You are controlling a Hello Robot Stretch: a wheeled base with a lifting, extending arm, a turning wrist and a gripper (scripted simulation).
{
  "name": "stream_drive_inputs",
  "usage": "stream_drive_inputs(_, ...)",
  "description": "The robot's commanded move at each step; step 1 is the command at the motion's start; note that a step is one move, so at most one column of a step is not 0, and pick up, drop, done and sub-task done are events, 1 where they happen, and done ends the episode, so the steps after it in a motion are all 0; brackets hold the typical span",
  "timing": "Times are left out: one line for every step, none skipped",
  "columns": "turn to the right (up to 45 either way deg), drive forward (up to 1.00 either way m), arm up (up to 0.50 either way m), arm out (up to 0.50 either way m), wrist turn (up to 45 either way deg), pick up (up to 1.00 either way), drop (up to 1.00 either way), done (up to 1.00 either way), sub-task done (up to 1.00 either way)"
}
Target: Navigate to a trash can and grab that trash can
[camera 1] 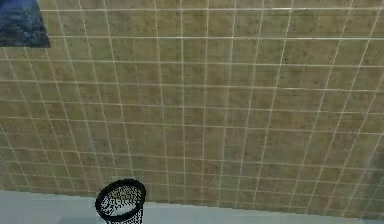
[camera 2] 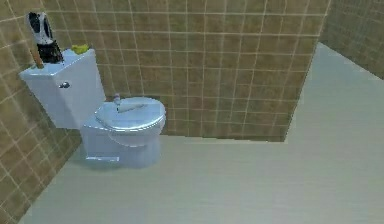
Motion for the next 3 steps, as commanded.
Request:
stream_drive_inputs(0.0, 0.25, 0.00, 0.00, 0.0, 0.00, 0.00, 0.00, 0.00)
stream_drive_inputs(-45.0, 0.00, 0.00, 0.00, 0.0, 0.00, 0.00, 0.00, 0.00)
stream_drive_inputs(-45.0, 0.00, 0.00, 0.00, 0.0, 0.00, 0.00, 0.00, 0.00)
